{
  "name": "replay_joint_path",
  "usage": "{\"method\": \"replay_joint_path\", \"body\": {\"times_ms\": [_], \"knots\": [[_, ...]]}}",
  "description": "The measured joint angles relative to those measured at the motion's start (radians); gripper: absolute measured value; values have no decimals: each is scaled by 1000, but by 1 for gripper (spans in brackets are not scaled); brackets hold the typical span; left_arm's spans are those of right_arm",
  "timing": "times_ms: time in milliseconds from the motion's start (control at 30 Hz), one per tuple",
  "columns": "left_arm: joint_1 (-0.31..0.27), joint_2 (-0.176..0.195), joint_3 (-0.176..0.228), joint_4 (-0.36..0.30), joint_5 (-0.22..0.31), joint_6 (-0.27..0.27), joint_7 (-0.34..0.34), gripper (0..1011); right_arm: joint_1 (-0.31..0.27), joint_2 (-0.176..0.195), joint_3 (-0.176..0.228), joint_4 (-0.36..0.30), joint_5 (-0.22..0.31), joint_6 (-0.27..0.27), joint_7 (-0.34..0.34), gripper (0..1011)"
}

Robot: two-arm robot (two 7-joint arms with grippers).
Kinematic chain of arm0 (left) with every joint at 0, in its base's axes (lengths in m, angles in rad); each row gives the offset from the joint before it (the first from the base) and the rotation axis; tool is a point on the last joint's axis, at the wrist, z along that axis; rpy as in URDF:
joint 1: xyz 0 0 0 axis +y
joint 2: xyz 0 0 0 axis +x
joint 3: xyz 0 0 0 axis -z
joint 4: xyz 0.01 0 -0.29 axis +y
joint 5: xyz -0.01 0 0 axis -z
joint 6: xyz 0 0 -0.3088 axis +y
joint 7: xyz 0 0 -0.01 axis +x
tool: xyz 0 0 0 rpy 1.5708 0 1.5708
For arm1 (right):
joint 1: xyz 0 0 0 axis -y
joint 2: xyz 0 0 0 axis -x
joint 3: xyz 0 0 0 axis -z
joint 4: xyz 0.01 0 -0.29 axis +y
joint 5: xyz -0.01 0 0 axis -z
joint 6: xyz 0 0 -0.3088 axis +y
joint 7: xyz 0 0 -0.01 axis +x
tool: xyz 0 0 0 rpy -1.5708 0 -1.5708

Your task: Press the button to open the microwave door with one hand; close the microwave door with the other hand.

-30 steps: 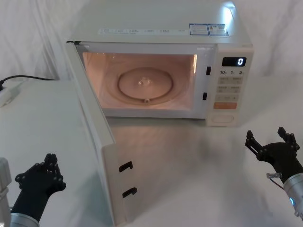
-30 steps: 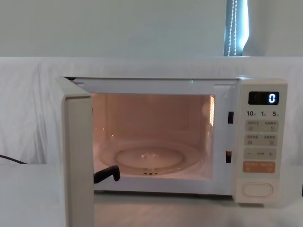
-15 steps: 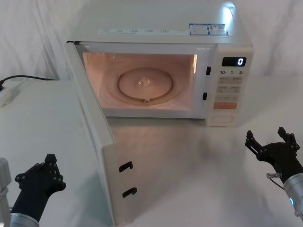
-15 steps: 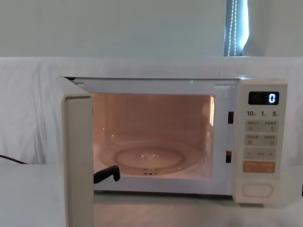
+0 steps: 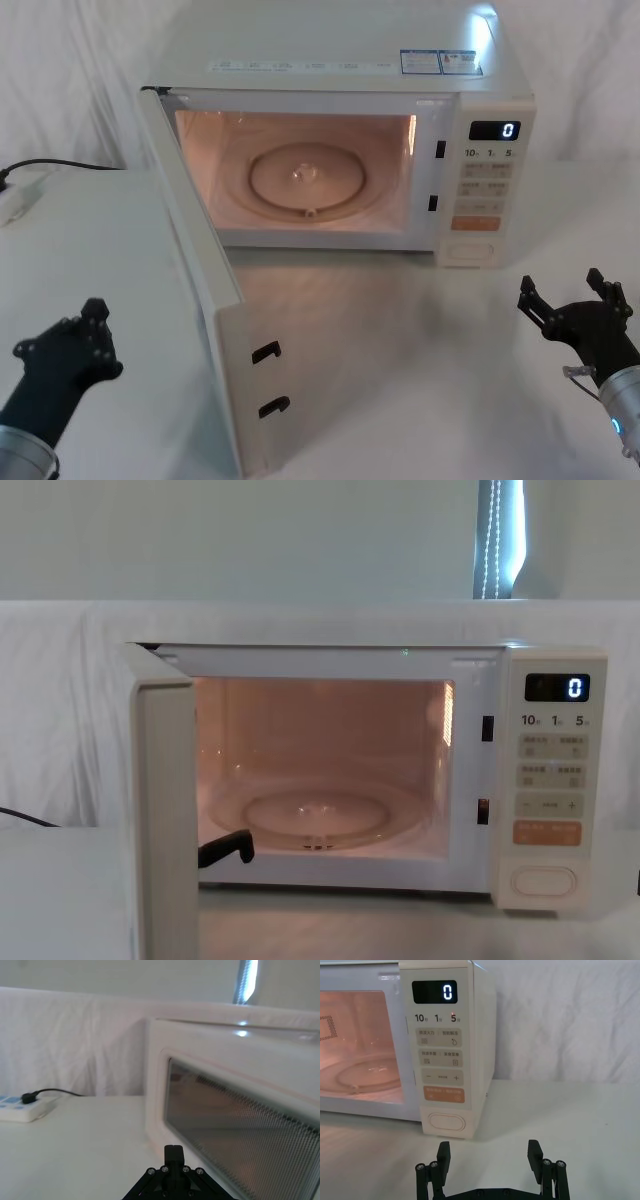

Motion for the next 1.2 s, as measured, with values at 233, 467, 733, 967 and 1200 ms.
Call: {"method": "replay_joint_path", "body": {"times_ms": [233,467,733,967,1200], "knots": [[-31,45,-31,-36,-106,73,-74,0,0,0,0,0,0,0,0,1002],[-66,90,-37,-65,-182,129,-113,0,0,0,0,0,0,0,0,1002],[-96,126,-20,-67,-236,171,-129,0,0,0,0,0,0,0,0,1002],[-123,148,13,-58,-257,182,-133,0,0,0,0,0,0,0,0,1002],[-159,165,62,-33,-254,182,-129,0,0,0,0,0,0,0,0,1002]]}}
